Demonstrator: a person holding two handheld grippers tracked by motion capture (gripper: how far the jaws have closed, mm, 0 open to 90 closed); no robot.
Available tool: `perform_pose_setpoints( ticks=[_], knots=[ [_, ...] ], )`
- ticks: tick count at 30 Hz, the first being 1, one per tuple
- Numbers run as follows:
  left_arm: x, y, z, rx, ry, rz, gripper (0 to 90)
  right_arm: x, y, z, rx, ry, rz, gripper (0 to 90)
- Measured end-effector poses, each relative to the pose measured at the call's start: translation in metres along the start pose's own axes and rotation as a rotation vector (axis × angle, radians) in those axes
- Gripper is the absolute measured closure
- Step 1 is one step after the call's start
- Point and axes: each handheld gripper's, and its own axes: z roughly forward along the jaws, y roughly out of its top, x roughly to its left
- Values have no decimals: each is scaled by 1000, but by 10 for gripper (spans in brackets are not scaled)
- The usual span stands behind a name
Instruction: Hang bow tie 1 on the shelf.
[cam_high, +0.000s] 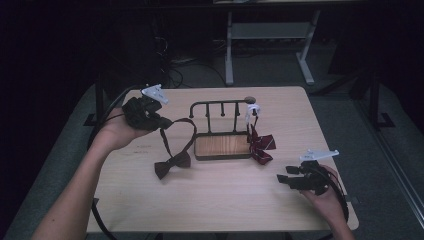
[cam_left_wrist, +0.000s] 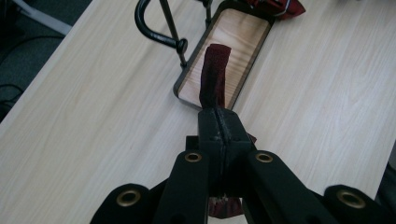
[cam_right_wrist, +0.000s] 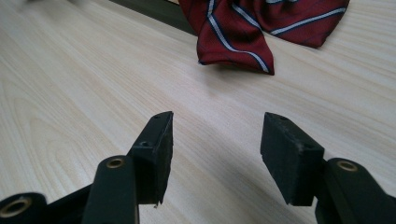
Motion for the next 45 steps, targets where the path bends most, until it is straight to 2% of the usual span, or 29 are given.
perform_pose_setpoints(
  ticks=[9, 16, 20, 31, 40, 45],
  knots=[
    [2, 18, 1, 9, 12, 18, 896, 1, 0, -1, -6, -2, -1, 438],
    [10, 28, 1, 24, 27, 14, 896, 0, 0, -2, -12, -2, -4, 438],
    [15, 32, 3, 49, 39, 18, 896, 0, 0, -3, -12, -1, -2, 438],
    [33, 34, 11, 66, 43, -39, 896, -1, 0, -4, -18, -2, -1, 438],
    [39, 38, 19, 93, 48, -46, 895, -2, 0, -4, -23, -3, -11, 438],
    [42, 40, 24, 105, 56, -63, 895, -2, 0, -4, -23, -1, -8, 438]
  ],
)
